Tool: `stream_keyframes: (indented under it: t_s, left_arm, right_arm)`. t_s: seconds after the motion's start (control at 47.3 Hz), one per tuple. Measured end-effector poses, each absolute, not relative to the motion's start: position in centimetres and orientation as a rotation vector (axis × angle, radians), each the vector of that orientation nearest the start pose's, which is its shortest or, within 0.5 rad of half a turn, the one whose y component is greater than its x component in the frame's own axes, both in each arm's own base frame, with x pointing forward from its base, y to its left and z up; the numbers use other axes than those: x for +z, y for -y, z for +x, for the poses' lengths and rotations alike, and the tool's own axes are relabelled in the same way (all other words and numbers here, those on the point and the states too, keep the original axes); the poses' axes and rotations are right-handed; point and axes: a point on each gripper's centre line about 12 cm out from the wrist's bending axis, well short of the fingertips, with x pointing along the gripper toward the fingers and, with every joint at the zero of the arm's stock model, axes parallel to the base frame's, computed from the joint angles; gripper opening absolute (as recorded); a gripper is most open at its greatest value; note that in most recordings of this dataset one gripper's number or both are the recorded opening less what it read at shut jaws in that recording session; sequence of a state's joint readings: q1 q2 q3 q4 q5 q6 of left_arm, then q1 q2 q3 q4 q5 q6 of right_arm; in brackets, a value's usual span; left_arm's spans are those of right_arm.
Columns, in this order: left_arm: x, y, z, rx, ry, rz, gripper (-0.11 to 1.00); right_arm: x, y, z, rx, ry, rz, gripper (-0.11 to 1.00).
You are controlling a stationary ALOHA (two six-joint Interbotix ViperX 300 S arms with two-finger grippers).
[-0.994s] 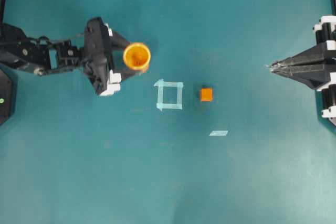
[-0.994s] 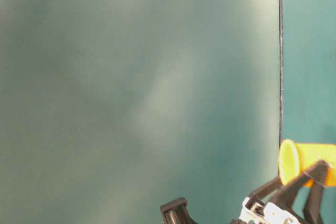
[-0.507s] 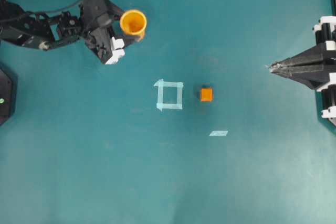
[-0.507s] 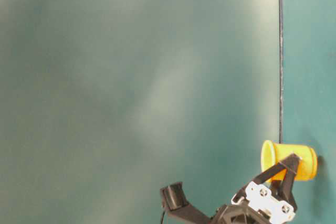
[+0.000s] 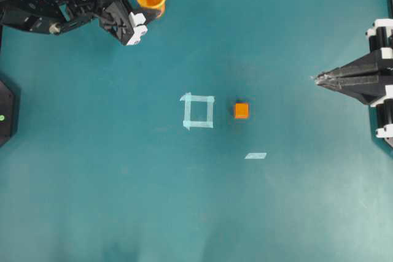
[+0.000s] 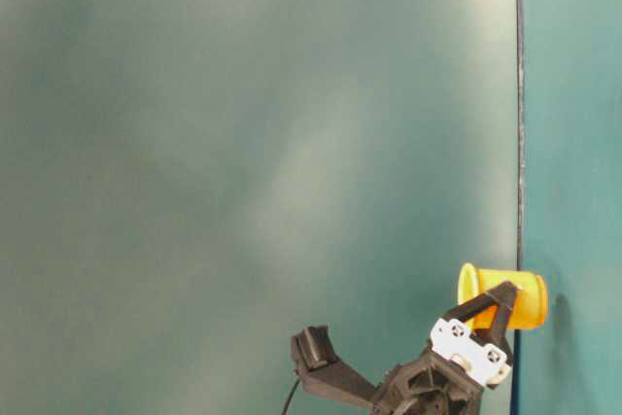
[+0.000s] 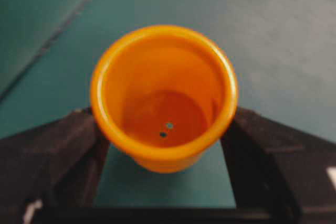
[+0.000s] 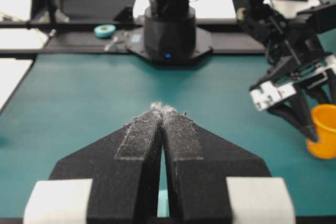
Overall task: Move the cup backward with left arm.
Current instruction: 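Slide the held orange cup backward toward the table's far edge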
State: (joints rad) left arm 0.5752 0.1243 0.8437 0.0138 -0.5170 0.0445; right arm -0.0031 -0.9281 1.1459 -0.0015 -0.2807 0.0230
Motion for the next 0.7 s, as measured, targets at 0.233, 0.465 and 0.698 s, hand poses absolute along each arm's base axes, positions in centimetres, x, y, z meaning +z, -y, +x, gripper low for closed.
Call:
stream_keyframes:
  t_s: [0.233,0.465,0.698]
  left_arm:
    - [12.2,-22.2,30.8,0.597,-0.444,-0.088,0.64]
    - [12.0,-23.4,31.0,0.618,-0.468,-0.101,0.64]
    - [11.8,-23.8,31.1,0.622,-0.473,-0.105,0.64]
  right_arm:
    - [29.8,0.1,20.7,-0.002,0.064,0.021,0.0]
    - [29.7,0.1,20.6,-0.002,0.063,0.02,0.0]
    - [29.7,0.1,20.6,-0.002,0.063,0.021,0.0]
